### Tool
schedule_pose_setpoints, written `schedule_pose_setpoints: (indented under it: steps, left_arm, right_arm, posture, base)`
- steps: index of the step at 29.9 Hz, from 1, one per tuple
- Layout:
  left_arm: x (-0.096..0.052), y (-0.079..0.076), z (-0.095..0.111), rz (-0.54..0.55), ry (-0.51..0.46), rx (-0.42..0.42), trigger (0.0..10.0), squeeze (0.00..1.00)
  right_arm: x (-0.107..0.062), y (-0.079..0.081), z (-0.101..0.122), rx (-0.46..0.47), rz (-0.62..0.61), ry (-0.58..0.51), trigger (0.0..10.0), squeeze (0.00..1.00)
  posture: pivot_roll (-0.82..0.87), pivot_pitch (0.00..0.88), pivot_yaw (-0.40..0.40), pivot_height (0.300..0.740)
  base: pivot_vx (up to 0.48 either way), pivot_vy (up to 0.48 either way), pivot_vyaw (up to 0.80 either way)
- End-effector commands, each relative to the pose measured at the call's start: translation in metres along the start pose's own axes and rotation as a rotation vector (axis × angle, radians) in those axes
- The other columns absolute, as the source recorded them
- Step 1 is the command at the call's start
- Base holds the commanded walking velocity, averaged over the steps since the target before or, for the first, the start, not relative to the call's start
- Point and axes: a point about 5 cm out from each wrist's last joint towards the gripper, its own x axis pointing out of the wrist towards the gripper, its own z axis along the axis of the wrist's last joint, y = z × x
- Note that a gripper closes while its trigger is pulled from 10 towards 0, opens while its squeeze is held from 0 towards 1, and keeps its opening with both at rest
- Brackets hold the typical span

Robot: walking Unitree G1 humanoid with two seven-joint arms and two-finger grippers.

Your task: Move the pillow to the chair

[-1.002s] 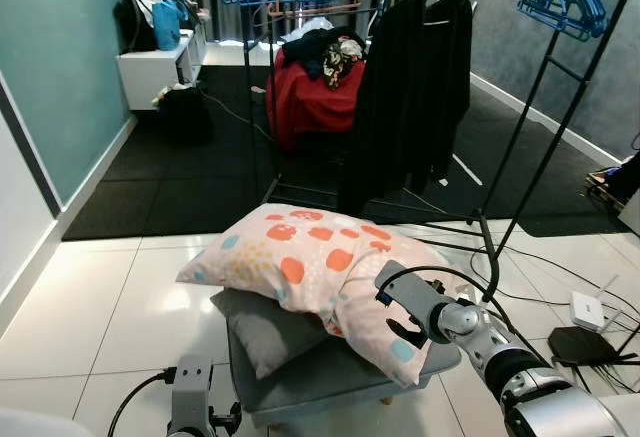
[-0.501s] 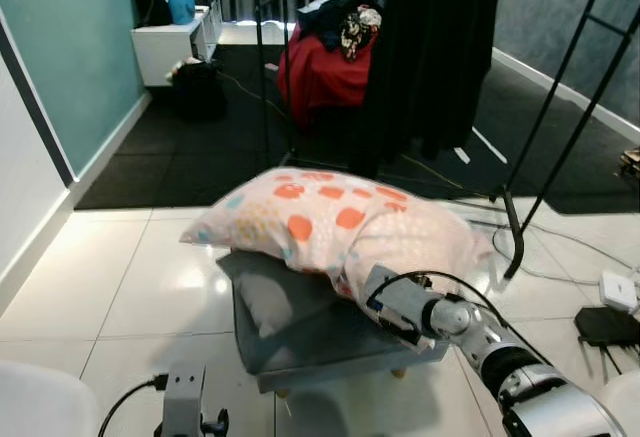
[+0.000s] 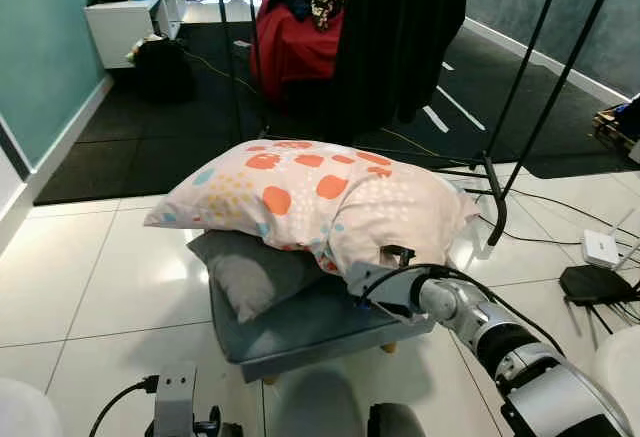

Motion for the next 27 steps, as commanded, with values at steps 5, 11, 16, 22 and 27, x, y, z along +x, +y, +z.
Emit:
schedule_pose_setpoints:
  steps: [5, 11, 16, 22, 27]
  left_arm:
    - [-0.003, 0.004, -0.004, 0.014, -0.008, 0.05, 10.0, 0.0]
    - [-0.003, 0.004, -0.005, 0.024, -0.01, 0.044, 10.0, 0.0]
    - [-0.004, 0.002, -0.006, 0.032, -0.011, 0.034, 10.0, 0.0]
    - [-0.004, 0.001, -0.006, 0.034, -0.013, 0.031, 10.0, 0.0]
    - [-0.004, 0.001, -0.005, 0.038, -0.017, 0.027, 10.0, 0.0]
  right_arm:
    - [0.0, -0.008, -0.001, -0.173, -0.085, 0.031, 10.0, 0.0]
    - [-0.001, -0.012, -0.007, -0.212, -0.144, 0.086, 10.0, 0.0]
    - [-0.002, -0.026, -0.008, -0.263, -0.269, 0.112, 10.0, 0.0]
    - [-0.004, -0.035, -0.008, -0.267, -0.334, 0.121, 0.0, 0.0]
    - [-0.005, -0.041, -0.008, -0.25, -0.362, 0.114, 0.0, 0.0]
  posture:
    - [-0.11, 0.108, -0.042, 0.525]
    - [-0.1, 0.105, -0.044, 0.525]
    - [-0.11, 0.1, -0.051, 0.525]
    - [-0.1, 0.097, -0.054, 0.525]
    - [-0.11, 0.1, -0.055, 0.525]
  base:
    - [0.0, 0.0, 0.0]
    - [0.0, 0.0, 0.0]
    - [0.0, 0.0, 0.0]
    - [0.0, 0.0, 0.0]
    - [0.0, 0.0, 0.0]
